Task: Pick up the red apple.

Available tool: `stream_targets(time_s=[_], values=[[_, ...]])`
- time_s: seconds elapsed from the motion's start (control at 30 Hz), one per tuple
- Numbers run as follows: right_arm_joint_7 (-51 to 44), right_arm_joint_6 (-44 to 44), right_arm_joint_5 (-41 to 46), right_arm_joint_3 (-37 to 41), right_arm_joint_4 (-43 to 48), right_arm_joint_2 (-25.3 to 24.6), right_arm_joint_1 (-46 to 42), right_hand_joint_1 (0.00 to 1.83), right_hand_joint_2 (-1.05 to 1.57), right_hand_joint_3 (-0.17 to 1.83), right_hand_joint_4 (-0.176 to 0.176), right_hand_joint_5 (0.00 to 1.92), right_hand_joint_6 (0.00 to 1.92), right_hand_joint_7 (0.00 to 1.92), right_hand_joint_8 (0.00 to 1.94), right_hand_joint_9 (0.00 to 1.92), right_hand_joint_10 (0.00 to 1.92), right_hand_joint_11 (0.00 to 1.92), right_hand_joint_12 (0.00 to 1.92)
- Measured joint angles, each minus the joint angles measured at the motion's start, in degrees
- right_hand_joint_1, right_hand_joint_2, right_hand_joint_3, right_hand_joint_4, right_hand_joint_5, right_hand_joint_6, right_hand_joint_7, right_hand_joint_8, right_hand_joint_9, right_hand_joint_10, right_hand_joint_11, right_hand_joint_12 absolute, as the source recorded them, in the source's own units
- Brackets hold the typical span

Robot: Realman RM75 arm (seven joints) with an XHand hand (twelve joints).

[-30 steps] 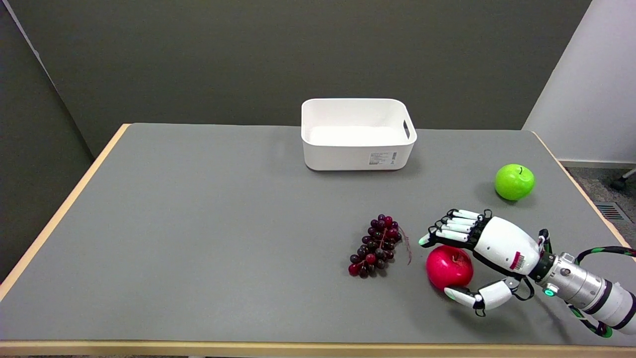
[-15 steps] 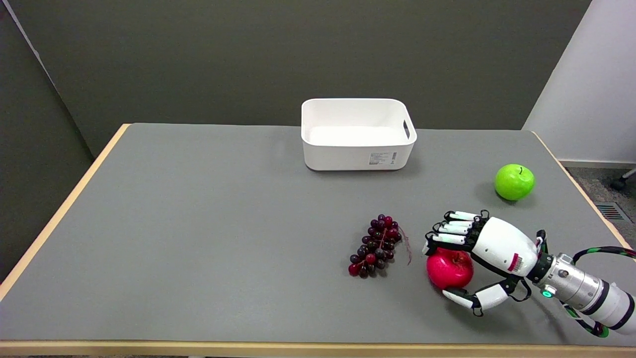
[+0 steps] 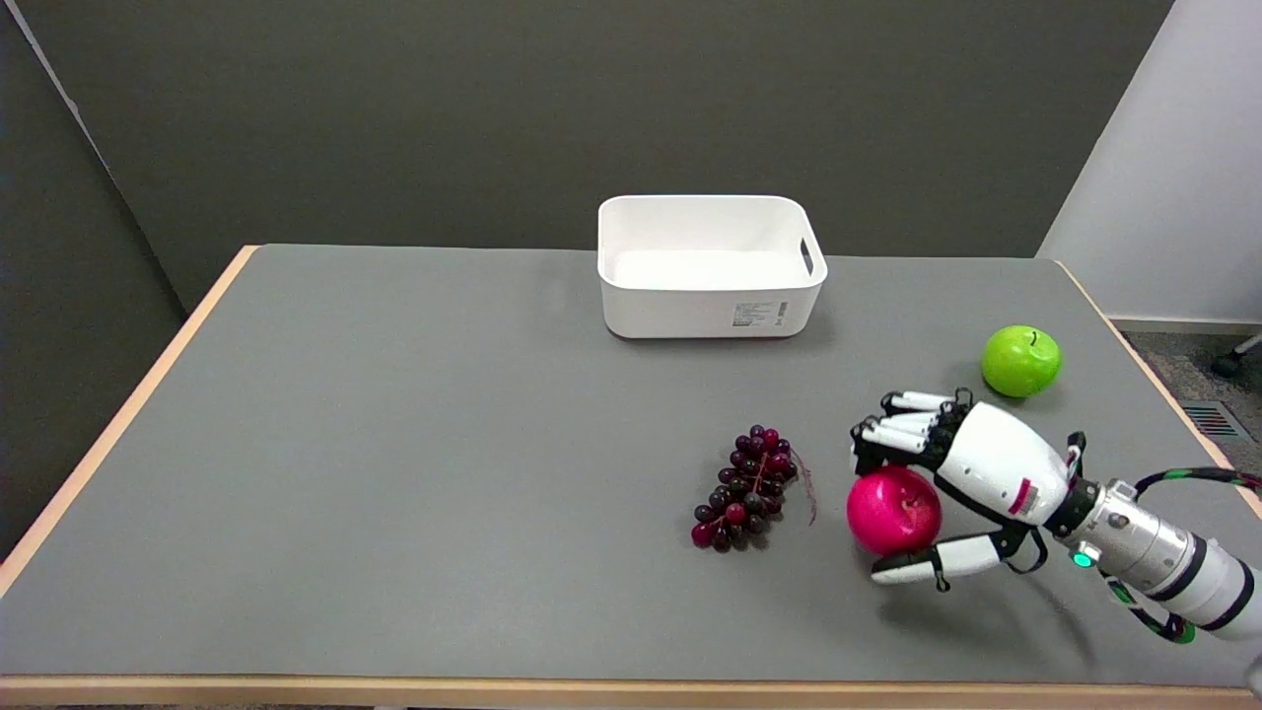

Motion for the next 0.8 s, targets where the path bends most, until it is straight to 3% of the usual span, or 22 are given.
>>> stream_targets(time_s=[0.3, 0.37, 0.47, 0.8], values=[[0.0, -2.7, 1.6, 1.9, 5.0, 1.4, 2.9, 1.18, 1.01, 0.48, -0.075, 0.63, 1.54, 0.90, 1.31, 0.81, 1.42, 0.48, 1.55], [0.0, -4.1, 2.0, 2.3, 6.4, 1.9, 4.1, 1.18, 1.07, 0.36, -0.078, 0.61, 1.54, 0.88, 1.32, 0.83, 1.35, 0.50, 1.45], [0.0, -6.5, 2.5, 2.6, 8.2, 2.5, 6.1, 1.17, 1.07, 0.36, -0.066, 0.62, 1.56, 0.88, 1.28, 0.83, 1.41, 0.45, 1.50], [-0.3, -16.9, 3.5, -1.6, 11.3, 3.6, 19.7, 1.17, 1.08, 0.34, -0.064, 0.62, 1.56, 0.88, 1.28, 0.84, 1.42, 0.44, 1.49]])
